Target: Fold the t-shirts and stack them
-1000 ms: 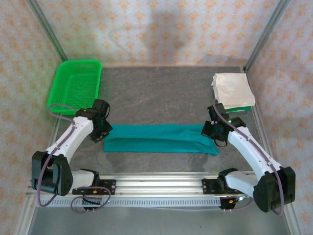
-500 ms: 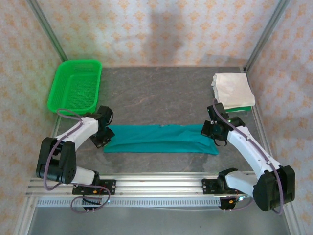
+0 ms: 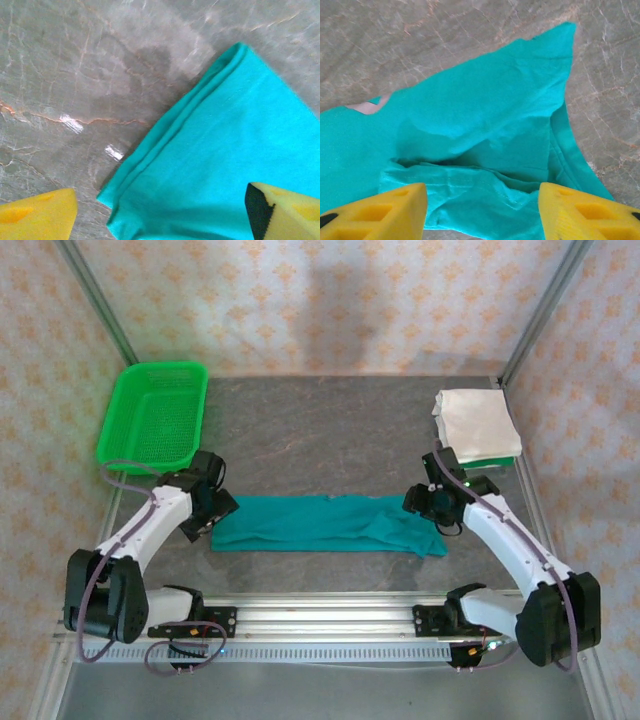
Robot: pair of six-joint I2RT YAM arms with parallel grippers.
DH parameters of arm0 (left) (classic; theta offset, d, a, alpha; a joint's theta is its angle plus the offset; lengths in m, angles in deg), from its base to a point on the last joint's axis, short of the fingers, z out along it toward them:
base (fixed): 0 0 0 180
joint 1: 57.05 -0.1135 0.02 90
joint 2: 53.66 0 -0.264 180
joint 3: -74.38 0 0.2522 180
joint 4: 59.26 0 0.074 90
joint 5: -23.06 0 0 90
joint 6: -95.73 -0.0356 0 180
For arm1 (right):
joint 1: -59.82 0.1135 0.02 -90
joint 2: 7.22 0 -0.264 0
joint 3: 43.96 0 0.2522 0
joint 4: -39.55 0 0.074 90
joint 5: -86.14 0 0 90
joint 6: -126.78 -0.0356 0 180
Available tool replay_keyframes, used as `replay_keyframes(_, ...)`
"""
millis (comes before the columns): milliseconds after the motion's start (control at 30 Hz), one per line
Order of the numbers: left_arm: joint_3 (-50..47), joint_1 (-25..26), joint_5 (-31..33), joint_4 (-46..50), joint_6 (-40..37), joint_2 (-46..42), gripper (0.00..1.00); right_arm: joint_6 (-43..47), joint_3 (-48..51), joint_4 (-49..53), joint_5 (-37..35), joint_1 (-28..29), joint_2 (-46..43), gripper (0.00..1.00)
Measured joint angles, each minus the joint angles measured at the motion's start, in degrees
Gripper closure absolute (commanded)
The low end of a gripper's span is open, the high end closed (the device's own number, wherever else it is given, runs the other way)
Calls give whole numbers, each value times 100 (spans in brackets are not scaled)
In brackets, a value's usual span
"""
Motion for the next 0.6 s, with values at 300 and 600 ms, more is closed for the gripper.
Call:
replay_keyframes(300, 697, 837, -31, -216, -33, 658, 11, -85, -223, -319, -83, 809, 608, 47)
replay_keyframes(600, 621, 975, -157, -503, 22, 1117, 11, -431, -328, -710, -138, 1532, 1915, 71)
